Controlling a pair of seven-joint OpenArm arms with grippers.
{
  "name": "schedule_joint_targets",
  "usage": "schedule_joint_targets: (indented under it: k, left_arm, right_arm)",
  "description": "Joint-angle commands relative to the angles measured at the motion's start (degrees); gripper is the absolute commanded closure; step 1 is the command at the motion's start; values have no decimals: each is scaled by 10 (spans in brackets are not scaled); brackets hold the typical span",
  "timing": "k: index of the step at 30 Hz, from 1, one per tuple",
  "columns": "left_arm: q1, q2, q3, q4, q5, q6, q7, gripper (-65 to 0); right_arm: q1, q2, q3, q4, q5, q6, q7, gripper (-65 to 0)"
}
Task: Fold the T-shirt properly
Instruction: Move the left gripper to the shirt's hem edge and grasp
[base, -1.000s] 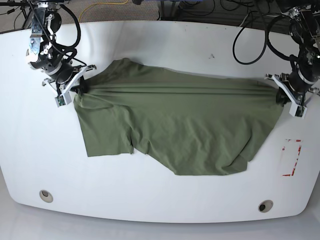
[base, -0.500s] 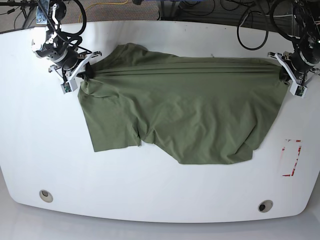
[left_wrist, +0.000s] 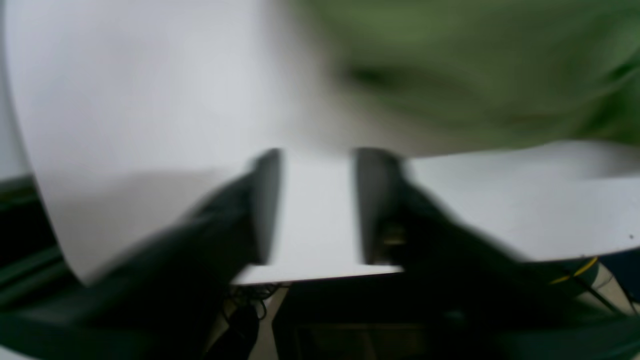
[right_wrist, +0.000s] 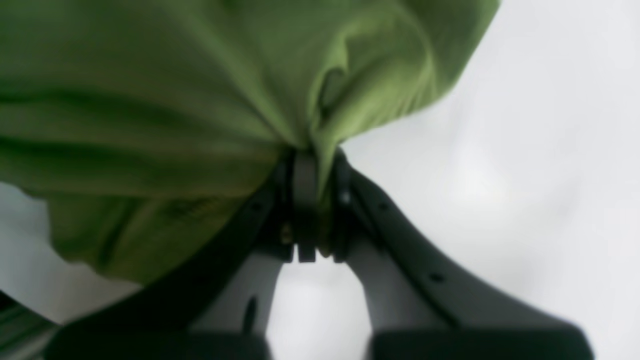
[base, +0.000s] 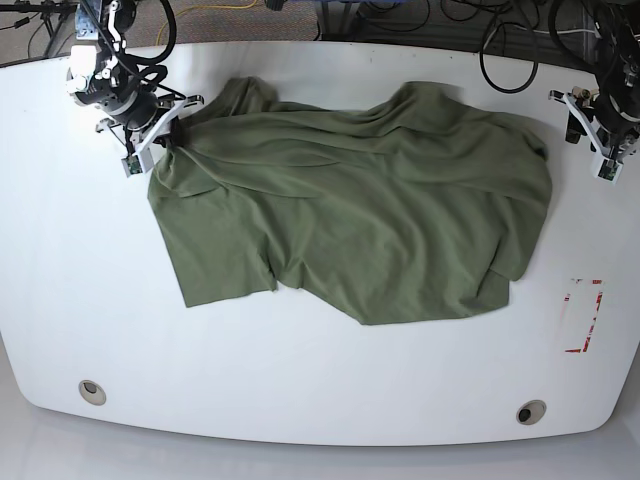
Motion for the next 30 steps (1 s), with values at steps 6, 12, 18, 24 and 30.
schedule_joint_targets:
  k: [6, 12, 18, 24, 30]
  left_arm:
    - [-60, -8, 0, 8, -9, -3, -4, -375]
    - [-158, -6, 1, 6, -9, -21, 44, -375]
    - [-256, -4, 20, -38, -4, -22, 60, -375]
    - [-353, -2, 60, -150, 29, -21, 58, -374]
    - [-430, 25, 87, -288, 85, -22, -11, -374]
  right_arm:
    - [1, 6, 6, 8, 6, -4, 9, -8]
    - [3, 6, 6, 8, 6, -4, 10, -8]
    - [6, 6, 6, 9, 6, -4, 11, -8]
    - [16, 5, 6, 6, 5, -5, 11, -8]
    - [23, 5, 6, 6, 5, -5, 11, -8]
